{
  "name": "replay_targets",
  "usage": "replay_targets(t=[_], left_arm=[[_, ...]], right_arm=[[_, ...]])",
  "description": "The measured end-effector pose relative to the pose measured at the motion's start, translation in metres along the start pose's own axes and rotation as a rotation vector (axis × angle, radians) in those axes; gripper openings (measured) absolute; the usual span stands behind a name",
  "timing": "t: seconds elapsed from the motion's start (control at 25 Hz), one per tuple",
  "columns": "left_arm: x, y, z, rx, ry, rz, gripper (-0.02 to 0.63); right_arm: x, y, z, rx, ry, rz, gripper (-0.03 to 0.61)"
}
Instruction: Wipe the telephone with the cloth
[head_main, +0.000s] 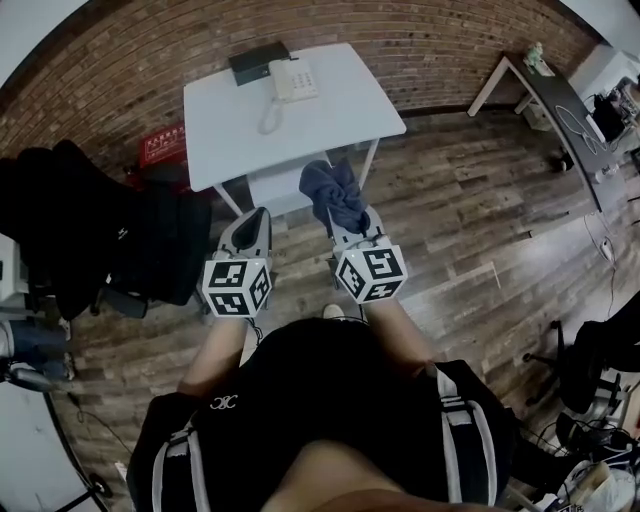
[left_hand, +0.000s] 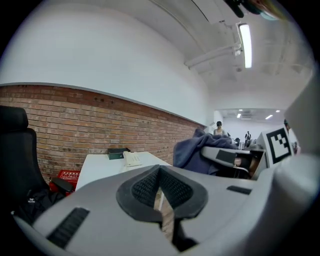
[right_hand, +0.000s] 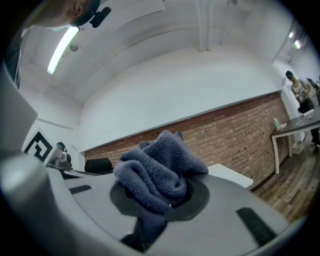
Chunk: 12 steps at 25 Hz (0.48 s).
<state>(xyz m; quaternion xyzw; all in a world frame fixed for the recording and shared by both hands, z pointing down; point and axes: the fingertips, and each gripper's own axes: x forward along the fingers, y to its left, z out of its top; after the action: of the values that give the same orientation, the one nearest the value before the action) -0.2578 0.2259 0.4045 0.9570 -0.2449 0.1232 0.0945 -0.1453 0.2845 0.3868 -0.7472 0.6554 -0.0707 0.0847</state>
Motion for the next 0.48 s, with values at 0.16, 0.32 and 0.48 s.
replay_targets(t=[0.16, 0.32, 0.48], left_arm=[[0.013, -0.006, 0.002, -0.010, 0.002, 0.020, -0.008], [0.029, -0.016, 0.001, -0.026, 0.003, 0.035, -0.008], [0.046, -0.032, 0.002, -0.033, 0.002, 0.043, -0.008]], right_arm=[[0.002, -0.014, 0.005, -0.005, 0.000, 0.020, 0.043], [0.004, -0.032, 0.006, -0.006, 0.016, 0.040, 0.043], [0.003, -0.050, 0.004, 0.017, 0.043, 0.096, 0.044]])
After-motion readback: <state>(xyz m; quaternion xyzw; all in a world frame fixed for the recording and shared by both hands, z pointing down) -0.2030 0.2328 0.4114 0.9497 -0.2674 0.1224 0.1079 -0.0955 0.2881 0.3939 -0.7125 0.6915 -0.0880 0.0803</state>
